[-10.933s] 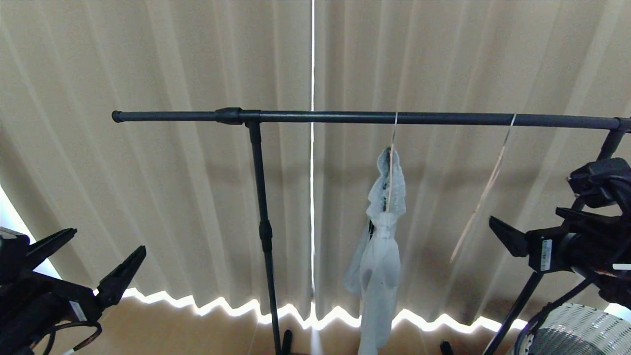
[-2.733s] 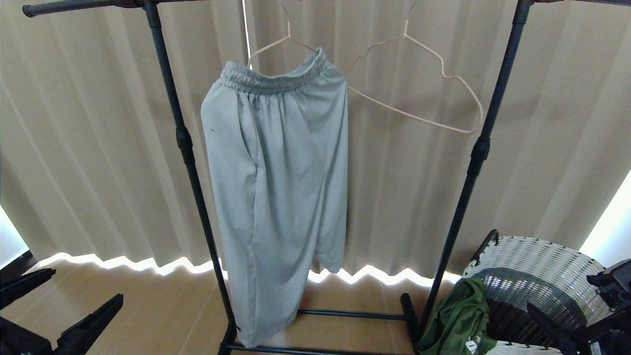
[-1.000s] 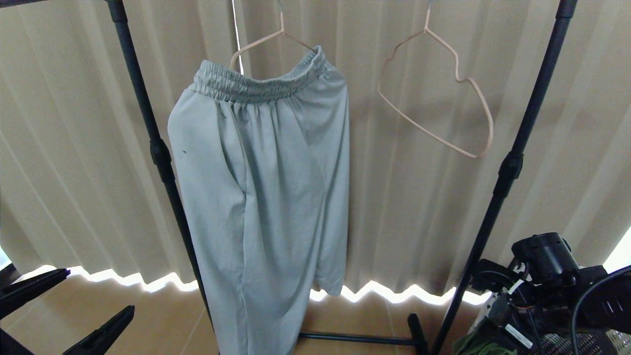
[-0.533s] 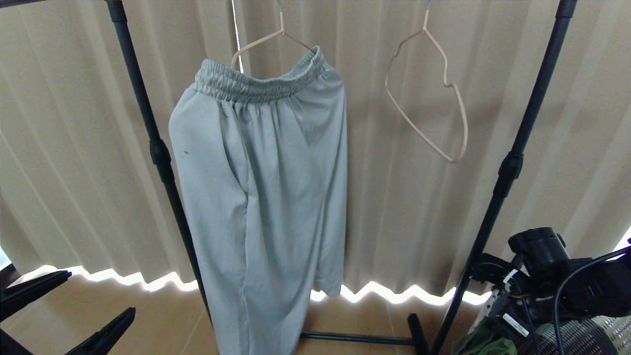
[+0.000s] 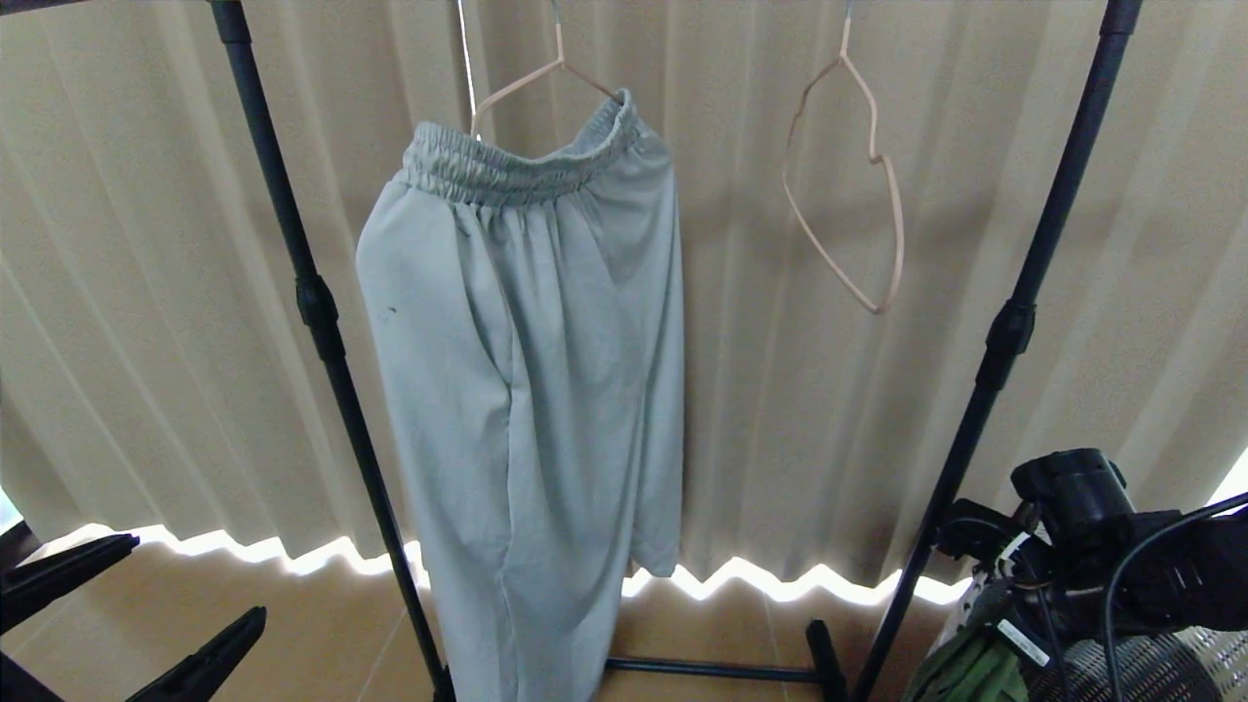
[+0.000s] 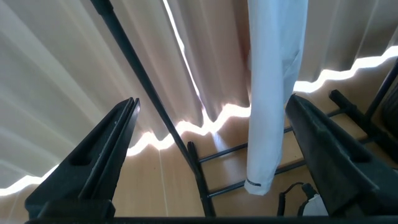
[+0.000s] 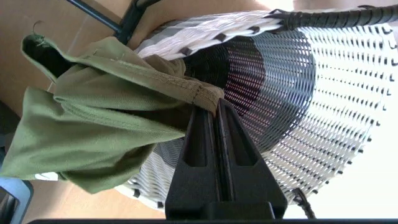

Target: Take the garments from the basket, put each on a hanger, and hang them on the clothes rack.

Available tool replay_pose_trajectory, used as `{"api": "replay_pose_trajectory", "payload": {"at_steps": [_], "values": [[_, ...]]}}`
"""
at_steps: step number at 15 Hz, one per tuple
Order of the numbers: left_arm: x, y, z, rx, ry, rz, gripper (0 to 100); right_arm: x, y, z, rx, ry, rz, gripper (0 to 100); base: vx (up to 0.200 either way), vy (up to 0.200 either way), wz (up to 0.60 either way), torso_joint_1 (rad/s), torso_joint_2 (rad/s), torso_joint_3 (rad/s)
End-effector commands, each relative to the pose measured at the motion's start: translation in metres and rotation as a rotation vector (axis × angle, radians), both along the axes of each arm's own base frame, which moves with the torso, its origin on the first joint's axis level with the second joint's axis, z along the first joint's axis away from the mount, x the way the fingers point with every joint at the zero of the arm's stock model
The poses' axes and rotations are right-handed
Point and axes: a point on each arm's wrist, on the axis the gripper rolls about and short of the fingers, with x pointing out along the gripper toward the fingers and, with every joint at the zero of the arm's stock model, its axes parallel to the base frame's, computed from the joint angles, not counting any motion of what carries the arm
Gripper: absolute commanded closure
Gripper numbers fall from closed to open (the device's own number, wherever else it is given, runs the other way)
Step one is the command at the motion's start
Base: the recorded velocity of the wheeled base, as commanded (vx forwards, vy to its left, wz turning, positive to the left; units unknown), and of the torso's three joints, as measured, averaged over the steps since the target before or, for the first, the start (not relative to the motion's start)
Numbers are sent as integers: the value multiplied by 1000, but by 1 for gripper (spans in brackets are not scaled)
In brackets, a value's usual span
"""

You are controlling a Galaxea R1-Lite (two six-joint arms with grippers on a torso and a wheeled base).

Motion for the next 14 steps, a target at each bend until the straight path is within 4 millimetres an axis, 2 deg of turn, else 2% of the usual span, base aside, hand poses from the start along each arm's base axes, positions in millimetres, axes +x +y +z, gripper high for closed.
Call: {"api": "replay_pose_trajectory", "payload": {"at_steps": [1, 3, 4, 6, 9, 11, 13, 14], "values": [[-2, 0, 0, -4, -8, 0, 0, -16, 1, 35, 11, -130, 9, 100, 0, 0, 0, 0, 0, 0], [-3, 1, 0, -3, -13, -1, 0, -28, 0, 59, 20, -234, 12, 100, 0, 0, 0, 0, 0, 0], [-5, 1, 0, -2, -19, -5, 0, -38, 1, 79, 34, -326, 20, 100, 0, 0, 0, 0, 0, 0], [-8, -2, 2, -7, -41, -54, 0, -53, 8, 103, 89, -435, 89, 100, 0, 0, 0, 0, 0, 0], [-16, -10, 5, -18, -68, -211, 0, -67, 21, 125, 183, -547, 202, 100, 0, 0, 0, 0, 0, 0], [-17, -16, 9, -15, -82, -314, 0, -68, 30, 138, 267, -597, 218, 100, 0, 0, 0, 0, 0, 0], [-3, -32, 22, 15, -65, -396, 0, -67, 54, 165, 443, -672, 252, 100, 0, 0, 0, 0, 0, 0], [1, -39, 24, 21, -61, -428, 0, -68, 60, 171, 469, -685, 269, 100, 0, 0, 0, 0, 0, 0]]}}
